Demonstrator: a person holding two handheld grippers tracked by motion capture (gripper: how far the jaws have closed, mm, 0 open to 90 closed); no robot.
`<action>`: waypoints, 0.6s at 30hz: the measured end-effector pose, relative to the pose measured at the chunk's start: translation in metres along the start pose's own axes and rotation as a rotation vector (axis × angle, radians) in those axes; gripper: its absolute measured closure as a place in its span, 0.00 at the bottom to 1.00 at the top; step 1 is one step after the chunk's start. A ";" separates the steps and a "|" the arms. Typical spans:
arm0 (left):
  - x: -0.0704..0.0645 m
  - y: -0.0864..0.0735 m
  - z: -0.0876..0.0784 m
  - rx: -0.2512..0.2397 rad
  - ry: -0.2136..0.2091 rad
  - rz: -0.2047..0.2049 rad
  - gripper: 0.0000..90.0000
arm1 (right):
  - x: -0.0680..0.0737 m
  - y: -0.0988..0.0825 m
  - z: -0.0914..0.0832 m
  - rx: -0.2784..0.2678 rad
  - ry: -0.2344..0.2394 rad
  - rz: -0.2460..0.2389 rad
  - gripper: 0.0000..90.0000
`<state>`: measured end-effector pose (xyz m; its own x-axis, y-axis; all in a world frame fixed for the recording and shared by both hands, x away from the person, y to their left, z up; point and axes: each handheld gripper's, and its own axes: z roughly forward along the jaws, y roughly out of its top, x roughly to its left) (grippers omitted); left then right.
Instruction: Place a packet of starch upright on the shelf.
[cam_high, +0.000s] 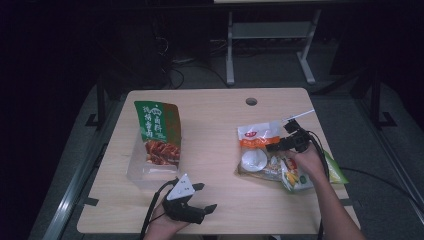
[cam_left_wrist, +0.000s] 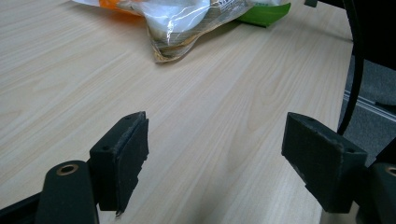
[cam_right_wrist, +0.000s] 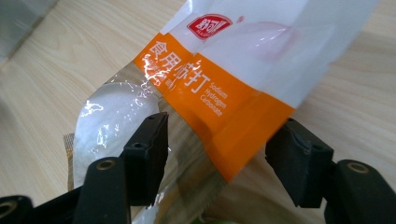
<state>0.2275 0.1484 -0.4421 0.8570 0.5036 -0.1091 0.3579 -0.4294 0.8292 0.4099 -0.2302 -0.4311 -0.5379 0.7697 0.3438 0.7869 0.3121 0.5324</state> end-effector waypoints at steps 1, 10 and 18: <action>0.000 0.000 0.000 0.000 0.000 -0.002 0.25 | 0.000 0.000 0.002 0.007 0.008 -0.001 0.48; 0.001 0.000 0.000 -0.001 -0.001 -0.004 0.25 | 0.004 0.003 0.010 0.020 0.069 -0.013 0.70; 0.002 0.001 -0.001 -0.005 0.002 -0.005 0.25 | 0.008 0.004 0.007 0.007 0.093 -0.041 0.94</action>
<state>0.2288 0.1499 -0.4408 0.8546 0.5071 -0.1117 0.3598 -0.4232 0.8315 0.4106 -0.2190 -0.4316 -0.5954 0.7010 0.3926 0.7656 0.3468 0.5419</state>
